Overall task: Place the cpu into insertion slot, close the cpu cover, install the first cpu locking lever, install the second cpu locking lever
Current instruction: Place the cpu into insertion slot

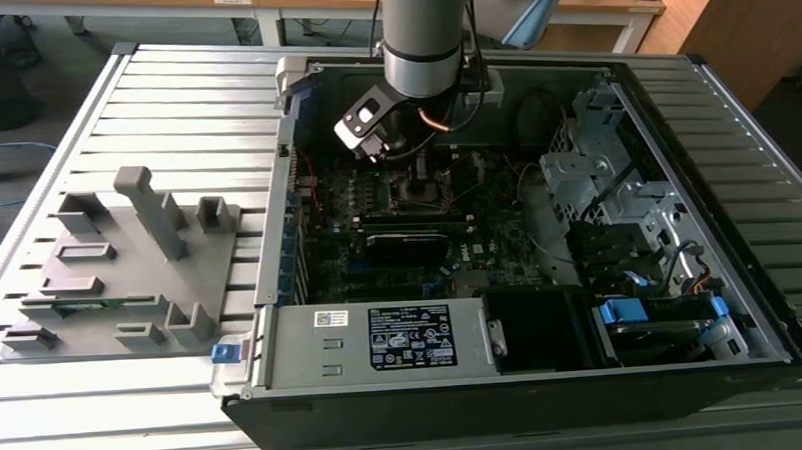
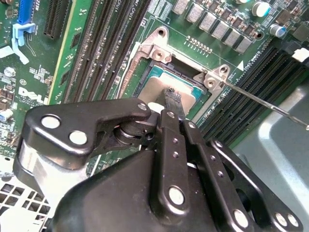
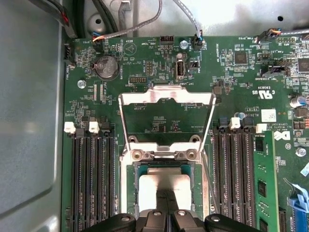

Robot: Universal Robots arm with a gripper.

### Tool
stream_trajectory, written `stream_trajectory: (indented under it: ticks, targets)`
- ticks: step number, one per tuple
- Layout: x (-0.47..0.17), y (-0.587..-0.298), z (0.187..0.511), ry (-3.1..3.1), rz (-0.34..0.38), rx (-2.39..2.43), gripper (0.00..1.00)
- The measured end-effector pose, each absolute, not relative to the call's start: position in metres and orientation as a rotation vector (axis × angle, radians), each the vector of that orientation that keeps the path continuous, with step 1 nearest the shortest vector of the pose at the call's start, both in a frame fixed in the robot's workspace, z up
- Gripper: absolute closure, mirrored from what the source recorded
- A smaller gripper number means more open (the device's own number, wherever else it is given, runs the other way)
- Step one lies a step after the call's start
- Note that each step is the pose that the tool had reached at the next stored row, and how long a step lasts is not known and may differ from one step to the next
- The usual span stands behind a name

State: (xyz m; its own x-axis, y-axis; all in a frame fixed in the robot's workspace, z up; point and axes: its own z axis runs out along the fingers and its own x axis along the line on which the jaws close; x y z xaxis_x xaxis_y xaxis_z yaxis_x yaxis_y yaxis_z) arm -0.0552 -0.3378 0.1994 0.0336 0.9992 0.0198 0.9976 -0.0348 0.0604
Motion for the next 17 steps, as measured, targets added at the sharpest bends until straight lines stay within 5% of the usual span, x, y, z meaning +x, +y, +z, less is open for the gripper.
stream_trajectory:
  ticks: [17]
  targets:
    - [-0.0553,-0.3379,0.197,2.162,0.087,2.237,0.89]
